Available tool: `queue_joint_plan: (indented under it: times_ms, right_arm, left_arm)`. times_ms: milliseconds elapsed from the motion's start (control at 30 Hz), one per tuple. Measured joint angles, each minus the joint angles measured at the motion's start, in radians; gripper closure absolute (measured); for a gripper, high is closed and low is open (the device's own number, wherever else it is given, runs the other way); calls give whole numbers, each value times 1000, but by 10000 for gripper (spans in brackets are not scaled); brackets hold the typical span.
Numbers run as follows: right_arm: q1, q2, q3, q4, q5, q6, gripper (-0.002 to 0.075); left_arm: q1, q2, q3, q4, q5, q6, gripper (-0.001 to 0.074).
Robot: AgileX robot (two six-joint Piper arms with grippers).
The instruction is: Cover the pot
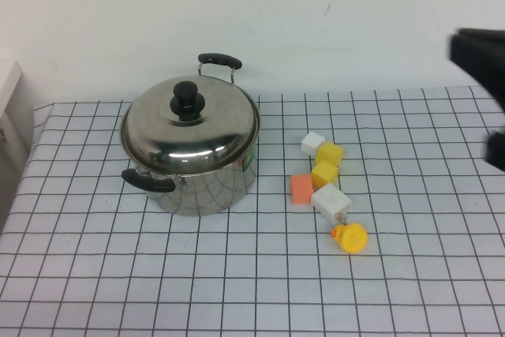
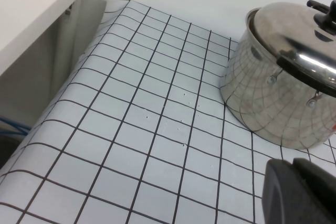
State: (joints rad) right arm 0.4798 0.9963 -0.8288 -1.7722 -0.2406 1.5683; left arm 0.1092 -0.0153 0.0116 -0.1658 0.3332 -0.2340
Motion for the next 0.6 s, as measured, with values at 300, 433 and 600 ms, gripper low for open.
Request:
queue_joint_plan:
  times_ms: [300, 433, 600]
  right_arm:
    - [0, -312, 284, 521, 241, -571, 726]
    - [-2, -469, 371, 1134, 563, -1226, 726]
    - [-45, -688, 480, 1394, 785, -1424, 726]
  left_arm:
    - [0, 0, 0, 0, 0, 0, 738]
    - [0, 0, 0, 0, 0, 0, 738]
    - [0, 0, 0, 0, 0, 0, 738]
